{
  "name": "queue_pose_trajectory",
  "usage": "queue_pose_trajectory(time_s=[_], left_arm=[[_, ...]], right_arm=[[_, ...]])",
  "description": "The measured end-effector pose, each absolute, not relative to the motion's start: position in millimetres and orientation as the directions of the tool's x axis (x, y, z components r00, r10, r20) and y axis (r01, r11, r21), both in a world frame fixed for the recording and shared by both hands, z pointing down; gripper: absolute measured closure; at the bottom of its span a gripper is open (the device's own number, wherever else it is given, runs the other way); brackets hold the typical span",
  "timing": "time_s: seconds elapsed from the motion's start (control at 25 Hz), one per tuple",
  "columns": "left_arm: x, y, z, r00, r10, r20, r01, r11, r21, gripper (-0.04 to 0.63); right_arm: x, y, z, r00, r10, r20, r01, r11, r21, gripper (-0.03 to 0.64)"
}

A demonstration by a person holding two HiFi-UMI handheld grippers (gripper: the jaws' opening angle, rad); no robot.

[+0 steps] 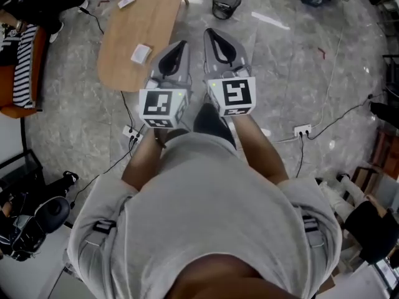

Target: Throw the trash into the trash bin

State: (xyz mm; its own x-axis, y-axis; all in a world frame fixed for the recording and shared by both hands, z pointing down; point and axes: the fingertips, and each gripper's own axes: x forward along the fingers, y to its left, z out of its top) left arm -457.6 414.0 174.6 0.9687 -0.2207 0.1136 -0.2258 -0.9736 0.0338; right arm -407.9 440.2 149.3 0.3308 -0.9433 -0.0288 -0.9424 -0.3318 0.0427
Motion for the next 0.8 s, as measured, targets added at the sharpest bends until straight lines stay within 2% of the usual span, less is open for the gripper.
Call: queue_pose_trajectory(time_s=[0.2, 0.48, 0.6, 0.8], left_arm=[[-405, 385, 190, 0.951, -0.269, 0.155, -0.270, -0.963, -0.010, 0.577], [-380, 315, 224, 0.913, -0.354, 0.204, -0.364, -0.931, 0.014, 0.577], [-371, 273, 246, 0.896, -0.377, 0.235, -0.398, -0.916, 0.048, 0.577], [-358, 210, 301, 0.884, -0.349, 0.312, -0.396, -0.913, 0.102, 0.577]], right_arm=[[-352, 411, 163, 0.290, -0.957, -0.007, -0.956, -0.290, 0.038, 0.609], [-333, 347, 191, 0.213, -0.976, 0.039, -0.977, -0.212, 0.026, 0.609], [-324, 300, 214, 0.194, -0.976, 0.098, -0.981, -0.194, 0.013, 0.609], [-329, 224, 270, 0.134, -0.967, 0.215, -0.991, -0.135, 0.011, 0.609]])
